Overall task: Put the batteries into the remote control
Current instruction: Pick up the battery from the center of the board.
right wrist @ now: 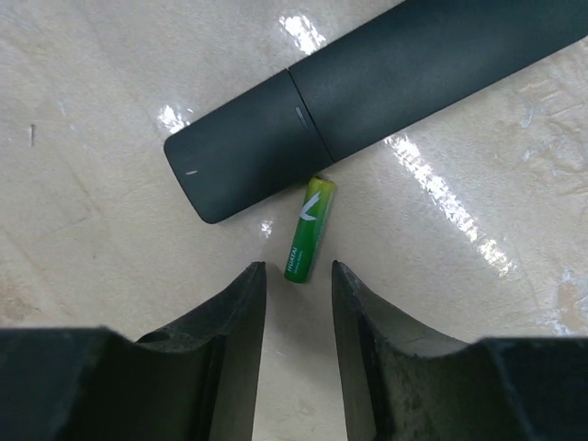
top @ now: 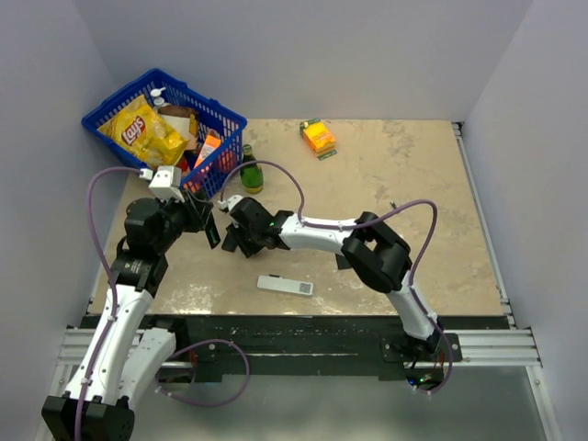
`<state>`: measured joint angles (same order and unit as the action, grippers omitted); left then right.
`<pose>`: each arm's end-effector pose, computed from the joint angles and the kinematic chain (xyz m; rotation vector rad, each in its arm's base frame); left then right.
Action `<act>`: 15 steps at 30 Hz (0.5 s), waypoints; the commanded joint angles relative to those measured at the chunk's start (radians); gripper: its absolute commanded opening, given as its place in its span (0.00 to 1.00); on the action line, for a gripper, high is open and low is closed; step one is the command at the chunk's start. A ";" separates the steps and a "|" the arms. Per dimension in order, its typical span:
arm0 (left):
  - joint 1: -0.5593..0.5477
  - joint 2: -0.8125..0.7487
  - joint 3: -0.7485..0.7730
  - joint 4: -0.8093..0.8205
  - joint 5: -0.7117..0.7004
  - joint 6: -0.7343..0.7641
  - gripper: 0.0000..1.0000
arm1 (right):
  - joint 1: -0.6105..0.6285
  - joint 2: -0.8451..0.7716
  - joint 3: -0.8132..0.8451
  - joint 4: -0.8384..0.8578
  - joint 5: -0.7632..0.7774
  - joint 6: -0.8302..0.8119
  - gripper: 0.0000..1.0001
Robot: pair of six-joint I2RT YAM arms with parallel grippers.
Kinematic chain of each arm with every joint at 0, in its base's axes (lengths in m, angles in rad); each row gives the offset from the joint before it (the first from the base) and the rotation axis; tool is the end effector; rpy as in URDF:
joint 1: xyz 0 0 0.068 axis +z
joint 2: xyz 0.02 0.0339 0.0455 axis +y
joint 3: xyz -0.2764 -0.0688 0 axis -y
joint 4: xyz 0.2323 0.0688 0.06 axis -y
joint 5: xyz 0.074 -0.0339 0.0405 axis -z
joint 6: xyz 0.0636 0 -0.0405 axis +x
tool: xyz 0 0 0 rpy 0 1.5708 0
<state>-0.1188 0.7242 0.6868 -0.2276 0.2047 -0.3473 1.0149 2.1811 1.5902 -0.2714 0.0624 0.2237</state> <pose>0.1761 -0.0340 0.3122 -0.0667 1.8598 -0.5131 0.2642 0.4177 0.1560 -0.9328 2.3081 0.4712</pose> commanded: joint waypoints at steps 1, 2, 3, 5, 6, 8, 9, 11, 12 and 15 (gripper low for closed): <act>0.010 -0.014 0.014 0.022 0.005 0.005 0.00 | 0.013 0.014 0.059 0.020 0.059 0.013 0.37; 0.011 -0.012 0.013 0.022 0.007 0.005 0.00 | 0.016 0.020 0.063 0.018 0.080 0.011 0.37; 0.011 -0.012 0.013 0.022 0.009 0.005 0.00 | 0.017 0.025 0.070 0.009 0.091 0.011 0.36; 0.013 -0.012 0.011 0.024 0.009 0.005 0.00 | 0.021 0.035 0.074 0.000 0.109 0.009 0.35; 0.013 -0.012 0.011 0.024 0.009 0.004 0.00 | 0.019 0.037 0.077 -0.011 0.119 0.008 0.33; 0.015 -0.012 0.011 0.027 0.010 0.004 0.00 | 0.022 0.039 0.074 -0.020 0.134 0.008 0.31; 0.015 -0.012 0.010 0.027 0.010 0.002 0.00 | 0.022 0.037 0.070 -0.028 0.148 0.006 0.30; 0.016 -0.012 0.010 0.027 0.012 0.001 0.00 | 0.025 0.032 0.062 -0.034 0.158 0.003 0.28; 0.018 -0.012 0.008 0.028 0.015 -0.001 0.00 | 0.025 0.026 0.056 -0.041 0.165 0.003 0.25; 0.019 -0.011 0.007 0.030 0.019 -0.005 0.00 | 0.027 0.000 0.018 -0.042 0.172 0.002 0.20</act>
<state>-0.1108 0.7238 0.6868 -0.2272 0.2058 -0.3481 1.0363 2.2139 1.6341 -0.2798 0.1909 0.2237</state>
